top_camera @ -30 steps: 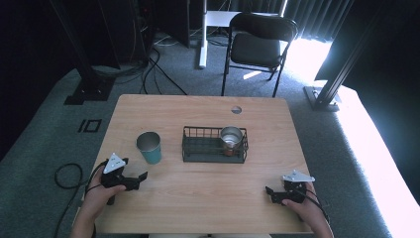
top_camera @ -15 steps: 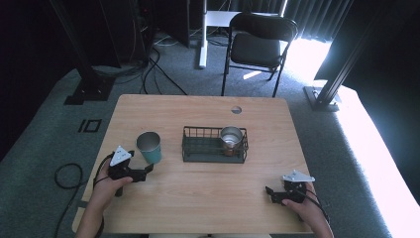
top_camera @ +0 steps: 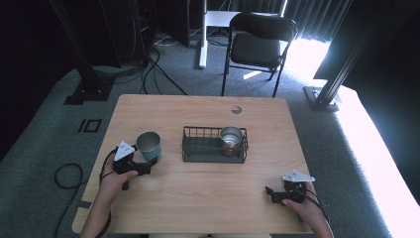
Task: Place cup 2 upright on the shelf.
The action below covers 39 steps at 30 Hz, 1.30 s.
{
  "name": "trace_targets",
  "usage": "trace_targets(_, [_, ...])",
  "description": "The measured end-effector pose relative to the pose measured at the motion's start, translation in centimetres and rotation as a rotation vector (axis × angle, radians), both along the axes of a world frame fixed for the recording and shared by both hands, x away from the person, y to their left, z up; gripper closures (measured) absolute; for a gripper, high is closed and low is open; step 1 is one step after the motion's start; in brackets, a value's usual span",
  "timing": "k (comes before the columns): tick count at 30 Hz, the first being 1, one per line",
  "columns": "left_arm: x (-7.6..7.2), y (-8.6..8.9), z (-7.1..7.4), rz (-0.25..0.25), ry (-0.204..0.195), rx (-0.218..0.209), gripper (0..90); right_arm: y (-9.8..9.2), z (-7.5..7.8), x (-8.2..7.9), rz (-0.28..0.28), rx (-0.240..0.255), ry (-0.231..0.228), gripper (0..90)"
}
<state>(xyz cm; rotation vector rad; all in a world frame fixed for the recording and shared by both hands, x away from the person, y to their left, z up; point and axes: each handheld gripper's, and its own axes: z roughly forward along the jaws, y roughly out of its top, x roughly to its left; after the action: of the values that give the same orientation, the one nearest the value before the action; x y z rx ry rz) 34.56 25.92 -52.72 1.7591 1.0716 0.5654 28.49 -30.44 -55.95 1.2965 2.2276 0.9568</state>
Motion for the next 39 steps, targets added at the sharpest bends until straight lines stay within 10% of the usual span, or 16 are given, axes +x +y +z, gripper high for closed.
trace_targets(39, [1.8,-2.1,0.4,0.069,-0.136,-0.025,0.5,0.0,0.0,0.0,0.0,0.0,0.0,10.8])
